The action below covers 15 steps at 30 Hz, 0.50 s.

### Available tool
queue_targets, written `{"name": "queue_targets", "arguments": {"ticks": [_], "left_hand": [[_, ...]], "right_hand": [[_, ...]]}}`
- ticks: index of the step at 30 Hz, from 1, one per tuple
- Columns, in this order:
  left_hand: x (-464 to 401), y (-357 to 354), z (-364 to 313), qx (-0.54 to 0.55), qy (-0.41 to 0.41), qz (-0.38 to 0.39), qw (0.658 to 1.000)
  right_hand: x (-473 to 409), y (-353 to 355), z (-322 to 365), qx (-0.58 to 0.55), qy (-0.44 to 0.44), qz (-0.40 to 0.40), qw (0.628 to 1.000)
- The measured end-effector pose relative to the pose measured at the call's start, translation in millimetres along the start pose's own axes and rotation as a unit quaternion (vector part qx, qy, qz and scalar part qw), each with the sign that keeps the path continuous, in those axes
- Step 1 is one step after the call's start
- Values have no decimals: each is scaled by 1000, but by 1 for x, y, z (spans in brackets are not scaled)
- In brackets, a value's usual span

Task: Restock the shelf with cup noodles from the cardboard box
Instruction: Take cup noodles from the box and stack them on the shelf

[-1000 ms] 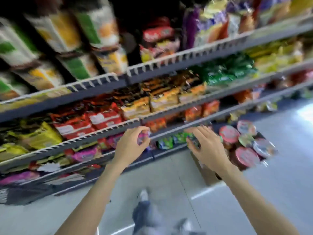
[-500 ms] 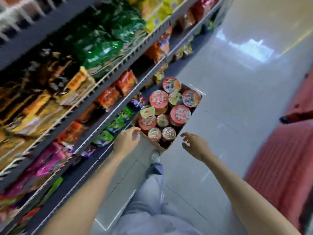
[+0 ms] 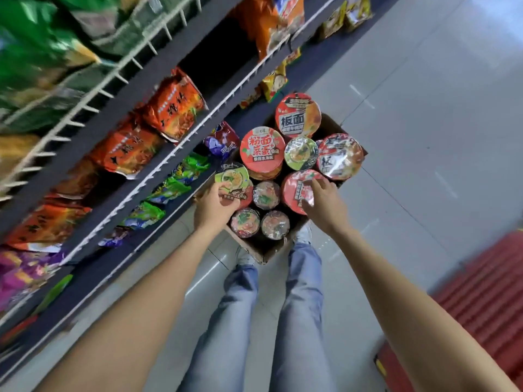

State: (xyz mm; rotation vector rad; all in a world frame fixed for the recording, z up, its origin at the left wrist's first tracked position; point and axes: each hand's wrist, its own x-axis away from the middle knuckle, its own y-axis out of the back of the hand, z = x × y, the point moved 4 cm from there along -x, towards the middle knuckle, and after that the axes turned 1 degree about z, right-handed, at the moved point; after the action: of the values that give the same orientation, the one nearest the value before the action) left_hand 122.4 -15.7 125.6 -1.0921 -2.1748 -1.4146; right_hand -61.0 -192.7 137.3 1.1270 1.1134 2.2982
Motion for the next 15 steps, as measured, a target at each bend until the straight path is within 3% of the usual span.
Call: {"name": "queue_targets", "arguments": {"ticks": [8,11,15], "left_hand": [[-110,-79,41,-122,108,-57,985],[-144,-112,54,-101,117,-58,986],[-157,-134,61,-69,155,-118,978]], "right_hand": [[-160,-58,-49,110,94,48,988],[-203,-80,-60,152,89,67,982],[-219,-103,-63,214,88,41,972]]}}
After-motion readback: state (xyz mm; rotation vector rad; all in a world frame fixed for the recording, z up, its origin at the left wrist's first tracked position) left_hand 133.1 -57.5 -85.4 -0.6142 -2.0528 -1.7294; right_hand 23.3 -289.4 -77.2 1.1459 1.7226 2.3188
